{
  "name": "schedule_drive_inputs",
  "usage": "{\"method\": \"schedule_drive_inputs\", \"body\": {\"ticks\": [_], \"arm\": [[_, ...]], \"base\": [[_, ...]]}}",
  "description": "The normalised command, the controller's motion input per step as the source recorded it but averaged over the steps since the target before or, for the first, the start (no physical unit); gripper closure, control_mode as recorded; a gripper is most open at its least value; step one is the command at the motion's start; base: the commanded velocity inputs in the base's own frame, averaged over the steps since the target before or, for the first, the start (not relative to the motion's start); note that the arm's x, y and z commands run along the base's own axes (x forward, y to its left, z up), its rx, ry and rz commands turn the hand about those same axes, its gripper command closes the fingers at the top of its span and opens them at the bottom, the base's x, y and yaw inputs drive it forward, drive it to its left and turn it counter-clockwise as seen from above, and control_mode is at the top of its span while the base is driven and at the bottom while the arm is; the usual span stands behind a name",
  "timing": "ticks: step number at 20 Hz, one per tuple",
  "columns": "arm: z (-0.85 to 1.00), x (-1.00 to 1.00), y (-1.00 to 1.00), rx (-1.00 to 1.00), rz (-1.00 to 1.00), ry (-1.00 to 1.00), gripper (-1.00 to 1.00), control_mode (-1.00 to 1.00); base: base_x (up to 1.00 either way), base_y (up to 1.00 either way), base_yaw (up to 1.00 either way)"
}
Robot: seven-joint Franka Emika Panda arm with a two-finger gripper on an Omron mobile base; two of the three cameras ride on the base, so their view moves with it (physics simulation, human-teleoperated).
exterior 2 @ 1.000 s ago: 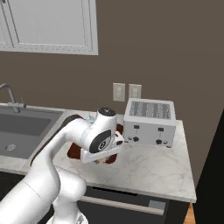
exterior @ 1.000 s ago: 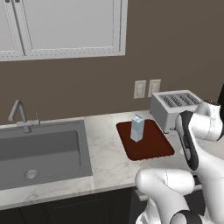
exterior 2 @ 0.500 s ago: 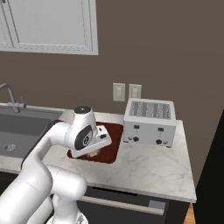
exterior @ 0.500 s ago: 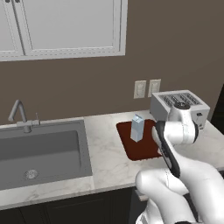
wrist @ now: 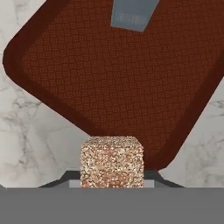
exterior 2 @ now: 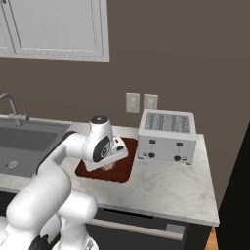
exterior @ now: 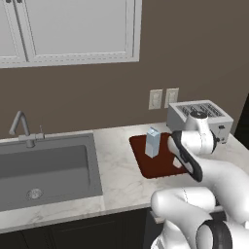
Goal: Take out the milk from the fridge and place it on the tray on the counter. Then take the sugar cube near the tray and place it in the tray.
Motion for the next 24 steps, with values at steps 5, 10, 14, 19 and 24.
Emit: {"method": "schedule_drive_inputs", "body": {"ticks": [5, 10, 14, 19, 24], "arm": [[-0.14, 0.31, -0.01, 0.03, 0.01, 0.0, 1.0, -1.0], [-0.24, 0.21, 0.0, 0.0, 0.0, 0.0, 1.0, -1.0], [-0.32, 0.08, 0.0, 0.0, 0.0, 0.0, 1.0, -1.0], [-0.37, 0.02, 0.0, 0.0, 0.0, 0.0, 1.0, -1.0], [-0.27, 0.09, 0.0, 0.0, 0.0, 0.0, 1.0, -1.0]], "base": [[0.0, 0.0, 0.0], [0.0, 0.0, 0.0], [0.0, 0.0, 0.0], [0.0, 0.0, 0.0], [0.0, 0.0, 0.0]]}}
